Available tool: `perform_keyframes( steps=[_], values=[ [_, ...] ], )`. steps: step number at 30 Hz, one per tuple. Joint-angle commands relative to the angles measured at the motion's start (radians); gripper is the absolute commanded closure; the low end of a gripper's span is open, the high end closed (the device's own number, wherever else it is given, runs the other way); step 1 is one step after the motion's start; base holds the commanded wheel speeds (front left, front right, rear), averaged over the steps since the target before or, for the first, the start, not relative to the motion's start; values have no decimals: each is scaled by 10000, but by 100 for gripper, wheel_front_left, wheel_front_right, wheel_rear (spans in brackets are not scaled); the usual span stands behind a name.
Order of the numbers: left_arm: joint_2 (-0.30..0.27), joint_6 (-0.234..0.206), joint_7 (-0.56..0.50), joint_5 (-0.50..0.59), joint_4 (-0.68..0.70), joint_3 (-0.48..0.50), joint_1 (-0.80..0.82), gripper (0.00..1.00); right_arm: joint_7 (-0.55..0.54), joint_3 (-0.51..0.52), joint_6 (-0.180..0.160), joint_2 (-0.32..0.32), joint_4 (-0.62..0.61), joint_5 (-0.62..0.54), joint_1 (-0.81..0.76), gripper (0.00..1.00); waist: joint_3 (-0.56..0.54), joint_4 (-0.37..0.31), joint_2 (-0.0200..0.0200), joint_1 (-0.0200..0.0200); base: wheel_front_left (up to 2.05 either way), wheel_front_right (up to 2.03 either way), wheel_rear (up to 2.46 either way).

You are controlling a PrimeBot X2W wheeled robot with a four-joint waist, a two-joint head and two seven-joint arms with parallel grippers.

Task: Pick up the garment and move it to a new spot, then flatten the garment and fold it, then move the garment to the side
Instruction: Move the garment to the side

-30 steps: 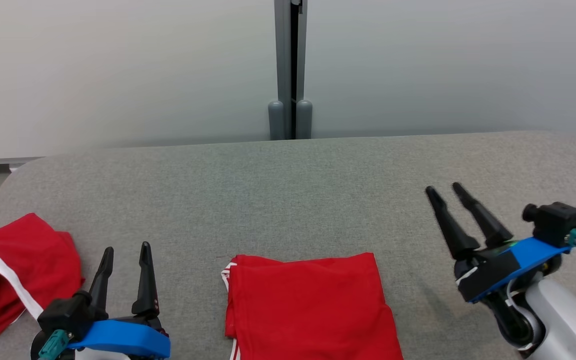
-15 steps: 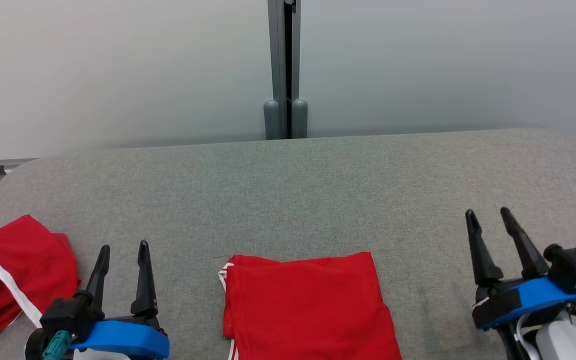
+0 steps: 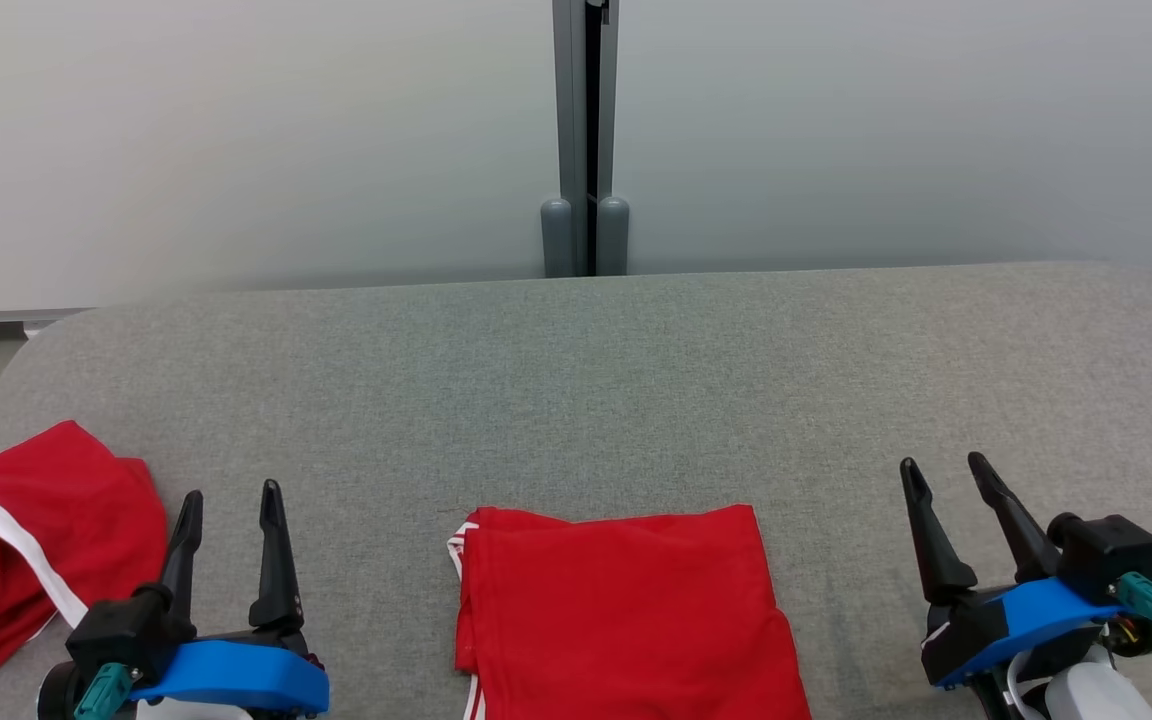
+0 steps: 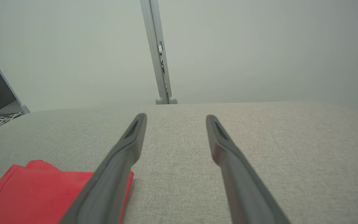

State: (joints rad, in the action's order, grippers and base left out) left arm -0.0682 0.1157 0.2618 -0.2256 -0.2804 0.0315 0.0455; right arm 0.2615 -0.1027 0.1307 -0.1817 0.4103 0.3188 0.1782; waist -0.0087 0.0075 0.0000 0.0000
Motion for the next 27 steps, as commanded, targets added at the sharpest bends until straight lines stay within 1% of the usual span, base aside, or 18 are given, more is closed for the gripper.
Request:
perform_keyframes(
  steps=[1,4,5,7,10,14,17,22,27],
  values=[
    [13,57,44,80,-14,54,19,0,44,-45,1,-43,77,42,111,0,-1,20,0,0,0,0,0],
    [39,69,44,77,-44,70,23,0,45,-338,1,-67,397,171,179,0,-8,59,0,0,0,0,0],
    [42,79,44,76,-45,84,26,0,-120,-484,1,-30,581,305,250,0,4,57,0,0,0,0,0],
    [54,92,44,104,-52,99,50,0,-724,-1149,3,19,943,549,501,0,24,55,0,0,0,0,0],
    [55,103,44,156,-91,57,149,0,-1601,-1736,1,133,1497,1034,924,0,58,125,0,0,0,0,0],
    [79,134,44,146,-121,-23,221,0,-3135,-2183,1,336,2461,1536,1513,0,88,343,0,0,0,0,0],
    [93,147,44,131,-141,-65,231,0,-4085,-2412,3,309,3145,1699,1849,0,126,573,0,0,0,0,0],
    [116,163,44,136,-160,-113,291,0,-4860,-2282,1,334,4159,1797,2281,0,275,940,0,0,0,0,0],
    [130,163,44,150,-181,-190,396,0,-5884,-2525,4,670,4890,2249,2362,0,440,1255,0,0,0,0,0]
  ],
)
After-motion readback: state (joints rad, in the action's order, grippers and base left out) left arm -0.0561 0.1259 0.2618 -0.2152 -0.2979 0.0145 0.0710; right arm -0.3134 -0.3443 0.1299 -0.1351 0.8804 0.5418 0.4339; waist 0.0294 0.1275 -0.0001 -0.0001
